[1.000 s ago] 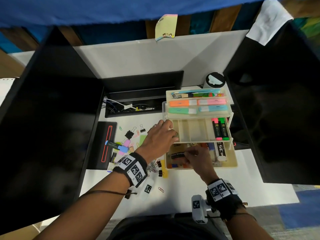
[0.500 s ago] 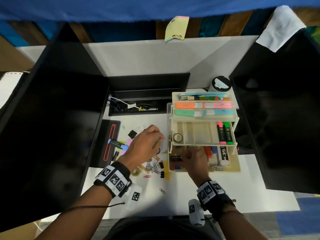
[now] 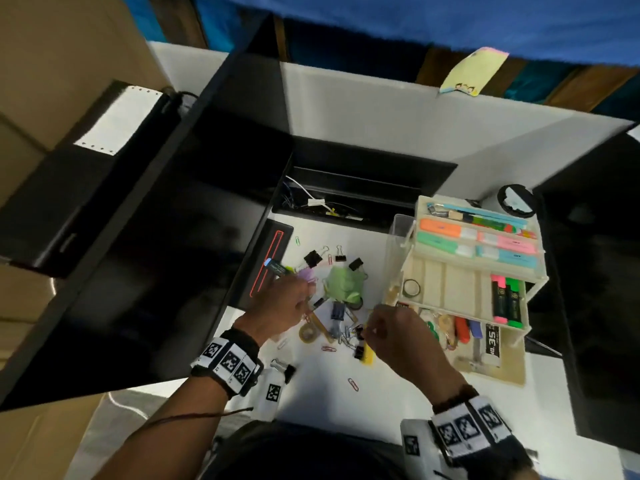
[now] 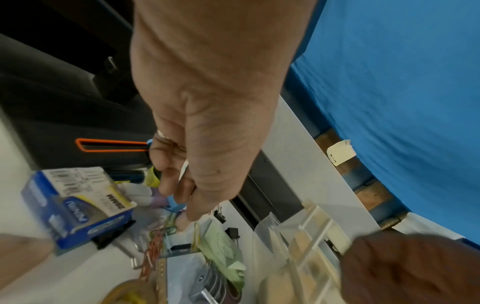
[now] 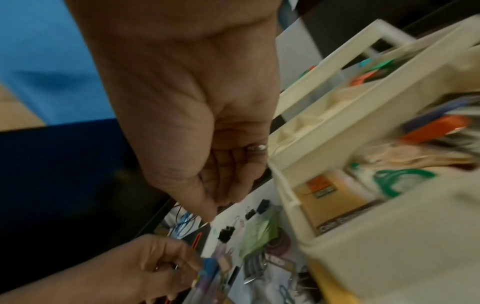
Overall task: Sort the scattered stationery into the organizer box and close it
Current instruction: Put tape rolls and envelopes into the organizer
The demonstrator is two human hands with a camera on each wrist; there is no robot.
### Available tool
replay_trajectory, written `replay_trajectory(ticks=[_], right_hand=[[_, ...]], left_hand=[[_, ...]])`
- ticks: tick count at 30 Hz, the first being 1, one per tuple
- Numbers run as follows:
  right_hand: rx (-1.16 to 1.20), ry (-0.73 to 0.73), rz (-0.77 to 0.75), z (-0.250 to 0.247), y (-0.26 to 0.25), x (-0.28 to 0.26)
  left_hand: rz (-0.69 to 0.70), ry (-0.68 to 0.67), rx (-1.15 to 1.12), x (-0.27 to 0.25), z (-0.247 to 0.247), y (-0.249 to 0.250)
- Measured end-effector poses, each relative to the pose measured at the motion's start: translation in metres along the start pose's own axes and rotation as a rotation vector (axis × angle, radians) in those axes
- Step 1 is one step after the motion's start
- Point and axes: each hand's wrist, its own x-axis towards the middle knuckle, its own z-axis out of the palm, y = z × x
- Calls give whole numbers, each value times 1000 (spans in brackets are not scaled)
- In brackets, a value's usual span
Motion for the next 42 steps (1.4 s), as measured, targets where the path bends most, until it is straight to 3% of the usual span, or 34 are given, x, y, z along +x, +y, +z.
replay_trajectory(ticks=[3,6,10,20,23,28,34,38,42], right_hand=[[113,66,-77,15,-25,45],[75,4,151,49,-23,91],[57,-45,367,76,-19,114],[-15,52,380,88,-23,127],[8,62,334,81,-29,123],[247,74,284,52,-36,99],[257,88,154,8,-21,42],[564,104,303,-8,11,-3],[694,145,463,-10,51,-34]], left_hand=[[13,15,-34,-8,-1,2],[-21,-25,-72,-16,-1,-3],[-57,-121,-39,-26,1,-16],[-148,-79,-119,-42,17,-42],[-149,-71,-111,-42,18,-43],[-139,-48,-81,-36,20,-38],[-20,-13,-130,-21,21,-12],[6,-61,-85,-11,27,-4],[29,-102,-64,-6,34,7]])
